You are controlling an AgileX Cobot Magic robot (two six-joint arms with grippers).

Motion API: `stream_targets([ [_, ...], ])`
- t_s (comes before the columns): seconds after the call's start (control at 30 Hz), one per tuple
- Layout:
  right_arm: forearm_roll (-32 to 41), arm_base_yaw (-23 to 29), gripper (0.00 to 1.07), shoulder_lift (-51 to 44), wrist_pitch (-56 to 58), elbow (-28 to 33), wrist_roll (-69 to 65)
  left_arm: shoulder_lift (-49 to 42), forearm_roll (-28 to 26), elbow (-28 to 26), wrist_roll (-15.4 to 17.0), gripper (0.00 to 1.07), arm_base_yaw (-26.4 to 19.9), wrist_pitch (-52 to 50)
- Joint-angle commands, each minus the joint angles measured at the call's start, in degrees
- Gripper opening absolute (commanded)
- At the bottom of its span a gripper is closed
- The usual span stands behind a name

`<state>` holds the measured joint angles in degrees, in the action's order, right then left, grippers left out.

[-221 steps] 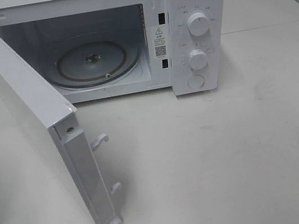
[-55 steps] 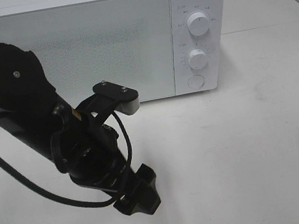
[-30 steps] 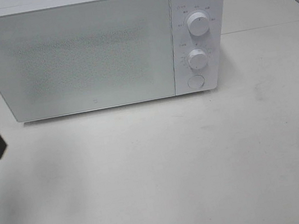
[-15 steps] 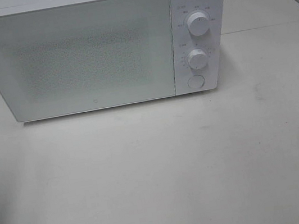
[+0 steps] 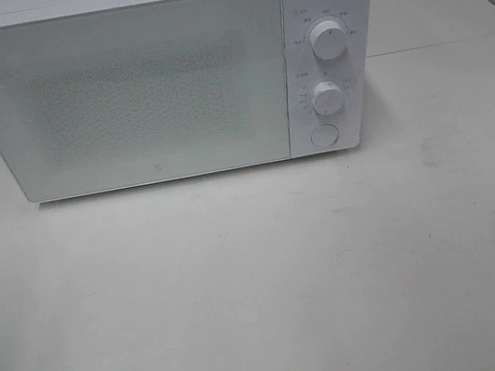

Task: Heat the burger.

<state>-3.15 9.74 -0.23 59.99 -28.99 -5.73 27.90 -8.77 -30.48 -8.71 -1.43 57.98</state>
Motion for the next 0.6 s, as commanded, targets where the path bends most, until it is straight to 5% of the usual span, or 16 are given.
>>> stream_targets([
  [0.03,-0.11,-0.4,0.76,-1.49,-0.57,0.0,0.63,-5.84,0.74,0.46,-0.17,1.01,-0.06,-0.63],
  [0.6,-0.11,-0.4,0.76,-1.49,-0.57,0.0,0.63,-30.14,-0.69,1.78,0.06,1.01,0.06,1.72],
])
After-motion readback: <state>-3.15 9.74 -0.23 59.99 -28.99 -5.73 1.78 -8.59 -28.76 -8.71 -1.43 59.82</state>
